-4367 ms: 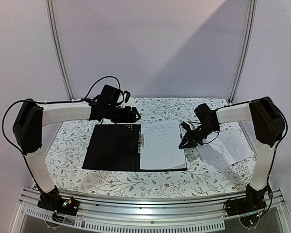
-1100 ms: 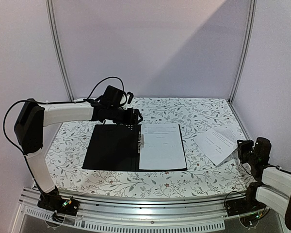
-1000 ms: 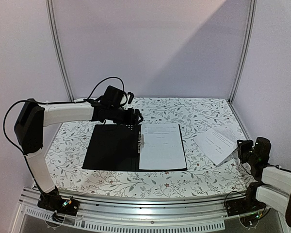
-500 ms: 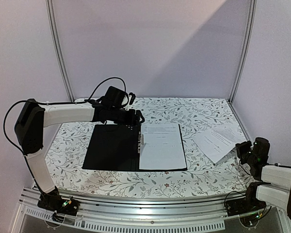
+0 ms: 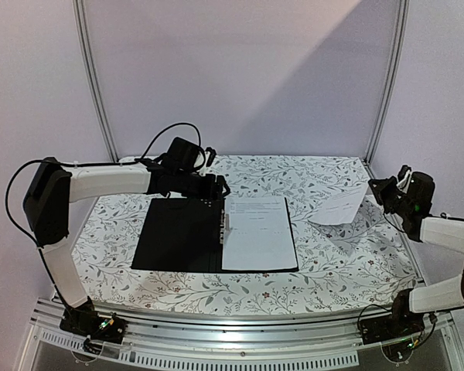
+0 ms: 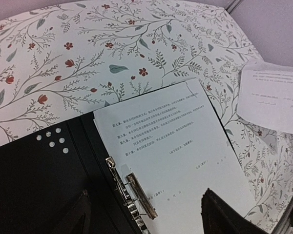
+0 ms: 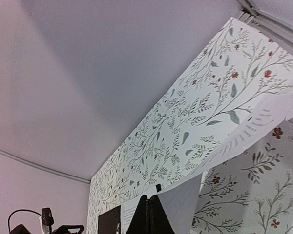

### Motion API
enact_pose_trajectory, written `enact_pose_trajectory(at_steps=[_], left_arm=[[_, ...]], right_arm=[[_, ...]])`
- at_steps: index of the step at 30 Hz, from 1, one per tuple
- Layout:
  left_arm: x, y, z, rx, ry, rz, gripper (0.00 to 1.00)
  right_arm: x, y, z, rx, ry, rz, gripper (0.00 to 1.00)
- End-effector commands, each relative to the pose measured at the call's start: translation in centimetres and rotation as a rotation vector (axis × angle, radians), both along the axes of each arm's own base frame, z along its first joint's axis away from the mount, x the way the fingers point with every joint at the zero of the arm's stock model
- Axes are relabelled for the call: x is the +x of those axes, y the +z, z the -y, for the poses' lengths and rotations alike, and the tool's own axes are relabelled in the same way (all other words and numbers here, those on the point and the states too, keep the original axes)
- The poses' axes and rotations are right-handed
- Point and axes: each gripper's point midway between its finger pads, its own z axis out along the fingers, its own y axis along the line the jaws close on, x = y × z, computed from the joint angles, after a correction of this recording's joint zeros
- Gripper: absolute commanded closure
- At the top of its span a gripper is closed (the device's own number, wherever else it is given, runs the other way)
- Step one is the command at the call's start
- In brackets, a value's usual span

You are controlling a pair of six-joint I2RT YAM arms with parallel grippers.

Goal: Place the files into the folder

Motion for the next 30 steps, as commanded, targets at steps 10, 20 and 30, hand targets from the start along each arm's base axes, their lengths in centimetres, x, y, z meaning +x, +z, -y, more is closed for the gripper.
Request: enact_pose_trajectory(at_steps=[10,20,30], left_arm=[[1.1,1.0,-1.1,0.052,0.028,0.046,0.21],[1.8,1.3,-2.2,0.071,0.053,0.061,0.21],[1.1,-0.9,-0.1,0.003,-0.018,-0.008,0.21]], right_arm=[[-1.1,10.3,-15.8,-0.079,0.651,0.17,1.0],[-4.4,9.4,-19.9,0.082,0.884,0.135,1.0],[-3.5,5.6,-19.3,-0.102,0.872,0.017,0.72]])
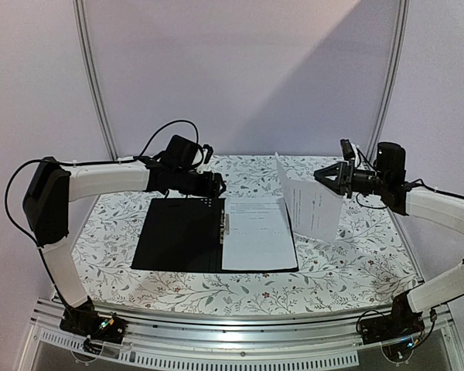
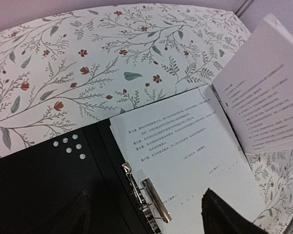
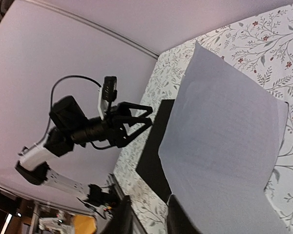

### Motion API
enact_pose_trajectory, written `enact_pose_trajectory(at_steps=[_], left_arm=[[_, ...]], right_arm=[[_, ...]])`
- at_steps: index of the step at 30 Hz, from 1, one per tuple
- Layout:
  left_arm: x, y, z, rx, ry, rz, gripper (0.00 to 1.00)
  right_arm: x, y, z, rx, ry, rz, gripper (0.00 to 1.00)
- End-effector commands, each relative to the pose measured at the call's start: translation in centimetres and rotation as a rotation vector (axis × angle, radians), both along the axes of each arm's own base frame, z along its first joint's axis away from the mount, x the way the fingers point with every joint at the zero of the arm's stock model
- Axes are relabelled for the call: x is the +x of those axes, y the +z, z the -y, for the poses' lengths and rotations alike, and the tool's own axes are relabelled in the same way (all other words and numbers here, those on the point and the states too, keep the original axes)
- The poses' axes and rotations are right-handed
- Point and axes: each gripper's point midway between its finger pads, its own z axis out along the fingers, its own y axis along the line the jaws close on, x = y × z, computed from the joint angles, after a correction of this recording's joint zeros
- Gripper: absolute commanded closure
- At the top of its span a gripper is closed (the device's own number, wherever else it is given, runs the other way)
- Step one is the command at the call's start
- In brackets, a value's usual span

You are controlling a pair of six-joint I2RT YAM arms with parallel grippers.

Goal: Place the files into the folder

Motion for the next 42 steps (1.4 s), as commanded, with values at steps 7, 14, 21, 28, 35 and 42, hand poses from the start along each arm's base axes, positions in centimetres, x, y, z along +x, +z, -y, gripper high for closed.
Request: enact_pose_trajectory(at_steps=[7,14,21,28,35,42], left_arm=[[-2.6,-3.8,8.4,-0.165,-0.177,-0.166,0.22],[-3.3,-2.0,15.0,-0.234,-0.226,-0.147,0.23],[-4.6,-2.5,15.7,-0.228,-0.254,-0.16,0.23],[-4.6,-2.3,16.6,-0.236,-0.272,-0.164,0.23],[-4.8,-2.0,15.5,-0.211,-0.261,-0.153,0.23],[-4.5,-1.2,14.6,-0.194,-0.25,-0.142,0.23]], right_arm=[[0.5,2.1,0.4,-0.348,0.06,0.175,0.24],[4.0,1.2,1.1,-0.707,0.048,0.244,0.22],[2.6,-3.2,-0.9,-0.861,0.223,0.188,0.2],[1.1,-5.1,-2.2,-1.02,0.3,0.184,0.24],[1.8,-6.9,-3.4,-1.186,0.313,0.179,0.5],[3.0,-6.3,-2.2,-1.256,0.236,0.165,0.87]])
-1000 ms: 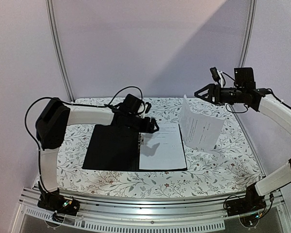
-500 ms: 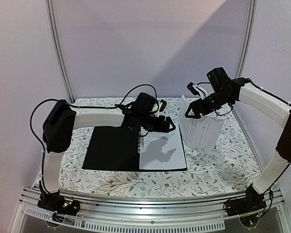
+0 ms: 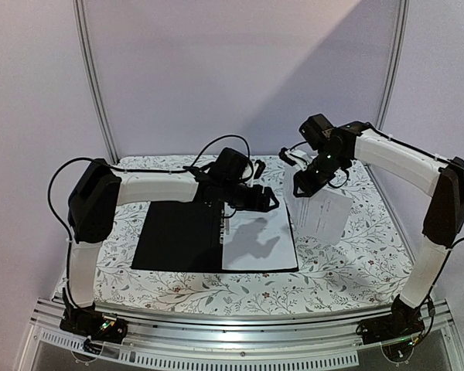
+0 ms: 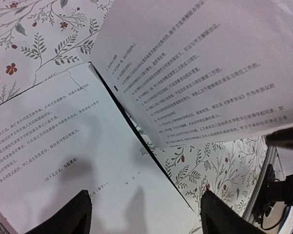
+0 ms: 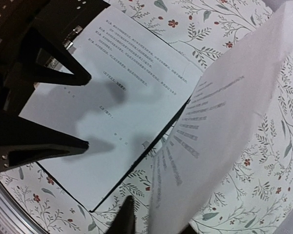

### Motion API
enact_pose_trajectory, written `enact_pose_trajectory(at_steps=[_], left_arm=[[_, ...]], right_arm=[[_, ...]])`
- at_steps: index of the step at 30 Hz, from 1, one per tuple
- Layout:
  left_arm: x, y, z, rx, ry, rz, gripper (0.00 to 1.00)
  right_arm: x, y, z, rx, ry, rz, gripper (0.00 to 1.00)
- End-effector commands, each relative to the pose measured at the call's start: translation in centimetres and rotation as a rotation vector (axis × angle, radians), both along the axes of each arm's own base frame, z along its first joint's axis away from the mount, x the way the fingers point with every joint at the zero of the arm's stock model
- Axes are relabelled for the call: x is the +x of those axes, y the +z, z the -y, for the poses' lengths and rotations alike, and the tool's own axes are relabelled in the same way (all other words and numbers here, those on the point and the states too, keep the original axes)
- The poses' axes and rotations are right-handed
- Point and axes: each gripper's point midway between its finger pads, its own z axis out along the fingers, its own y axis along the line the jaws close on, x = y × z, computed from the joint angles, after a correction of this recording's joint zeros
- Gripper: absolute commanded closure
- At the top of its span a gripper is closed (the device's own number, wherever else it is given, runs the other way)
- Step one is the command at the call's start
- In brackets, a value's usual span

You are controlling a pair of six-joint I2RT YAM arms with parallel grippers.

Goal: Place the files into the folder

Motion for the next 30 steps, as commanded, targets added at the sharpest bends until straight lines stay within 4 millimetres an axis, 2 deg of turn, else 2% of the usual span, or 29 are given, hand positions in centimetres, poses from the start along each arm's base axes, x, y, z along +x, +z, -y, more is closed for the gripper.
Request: enact_pose_trajectory(at_steps=[1,4,9,12,15,17,20,21,23,24,25,29,30], left_arm=[[0.2,1.4,-1.3,0.021,0.008,0.02,0.23],[0.6,2.1,-2.1,0.027,0.014,0.033,0.23],[1.7,3.6,-5.0,0.075,0.049,0.076,0.23],[2.9,5.5,-8.4,0.081,0.119,0.112,0.23],[4.5,7.3,-13.0,0.091,0.217,0.158,0.23],[5.6,8.7,-16.1,0.102,0.291,0.206,0.22],[6.7,10.2,-20.1,0.111,0.39,0.269,0.22],[7.2,10.3,-21.4,0.129,0.43,0.287,0.22],[7.5,10.2,-22.6,0.145,0.457,0.302,0.22],[7.6,10.0,-23.0,0.154,0.465,0.3,0.22],[7.7,9.6,-23.1,0.158,0.463,0.292,0.22],[7.6,8.0,-22.5,0.151,0.436,0.251,0.22],[7.6,7.6,-22.5,0.154,0.435,0.243,0.22]], right_arm=[[1.2,1.2,1.5,-0.074,-0.062,0.056,0.92],[1.5,2.2,1.6,-0.069,-0.081,0.076,0.97],[2.1,6.1,0.7,0.01,-0.101,0.132,1.0],[2.1,9.0,-0.9,0.135,-0.081,0.162,1.0],[1.8,11.6,-2.9,0.307,-0.067,0.167,1.0],[1.6,12.3,-4.4,0.426,-0.056,0.147,1.0],[0.8,10.2,-5.3,0.605,-0.097,0.081,1.0],[0.4,8.6,-5.3,0.656,-0.115,0.047,1.0],[0.3,7.7,-4.9,0.826,-0.154,0.039,1.0],[-0.2,6.3,-4.1,0.905,-0.216,-0.013,1.0],[-0.6,5.7,-3.6,0.978,-0.254,-0.025,1.0],[-2.3,-0.4,-1.6,1.049,-0.41,-0.083,1.0],[-2.7,-1.4,-1.2,1.073,-0.444,-0.094,1.0]])
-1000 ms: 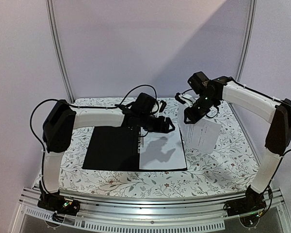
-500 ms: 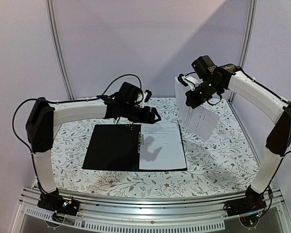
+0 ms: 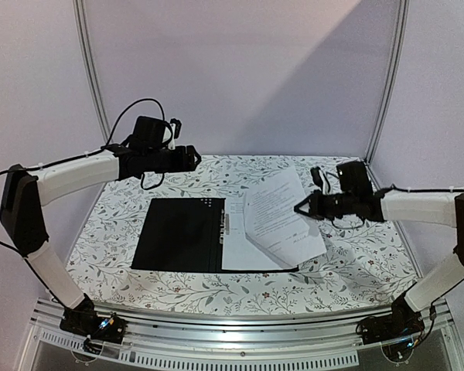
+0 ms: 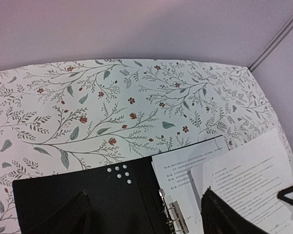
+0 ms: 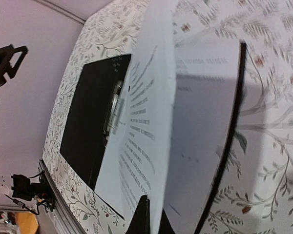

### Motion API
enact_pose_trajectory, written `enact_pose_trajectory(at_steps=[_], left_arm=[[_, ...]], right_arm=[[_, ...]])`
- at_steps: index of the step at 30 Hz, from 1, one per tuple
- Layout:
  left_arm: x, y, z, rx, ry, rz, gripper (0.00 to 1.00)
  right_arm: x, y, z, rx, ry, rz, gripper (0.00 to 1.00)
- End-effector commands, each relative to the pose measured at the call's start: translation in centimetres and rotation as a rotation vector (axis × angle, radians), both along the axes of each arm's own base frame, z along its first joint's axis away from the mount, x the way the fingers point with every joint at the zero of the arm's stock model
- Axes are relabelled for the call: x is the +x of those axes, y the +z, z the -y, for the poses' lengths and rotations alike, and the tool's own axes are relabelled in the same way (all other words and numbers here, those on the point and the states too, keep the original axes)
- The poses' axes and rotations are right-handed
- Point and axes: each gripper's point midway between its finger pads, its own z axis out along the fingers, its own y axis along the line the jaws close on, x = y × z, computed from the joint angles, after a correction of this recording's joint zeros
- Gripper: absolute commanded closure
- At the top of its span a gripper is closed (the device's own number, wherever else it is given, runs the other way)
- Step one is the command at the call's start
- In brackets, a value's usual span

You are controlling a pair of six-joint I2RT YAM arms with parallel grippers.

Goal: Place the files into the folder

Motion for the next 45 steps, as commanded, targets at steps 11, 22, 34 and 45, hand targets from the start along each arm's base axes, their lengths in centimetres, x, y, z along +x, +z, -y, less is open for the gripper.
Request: enact_pose_trajectory(at_steps=[11,22,34,45], left_arm=[[0.0,-3.9,0.8,0.012,-0.044,-0.076,0.22],[0.2,-4.6,0.8,-0.006,-0.052,-0.101,0.22],[0.3,-4.7,0.7,-0.007,-0.054,-0.106,0.22],[0.4,-5.1,0.6,-0.008,-0.054,-0.116,0.22]], right_arm=[[0.9,-1.1,0.2,0.306,-0.186,-0.031,1.0],[3.5,-0.2,-0.1,0.337,-0.17,-0.065,1.0],[6.0,-3.8,3.7,0.16,-0.249,-0.111,1.0],[6.5,-2.2,2.1,0.187,-0.116,-0.081,1.0]])
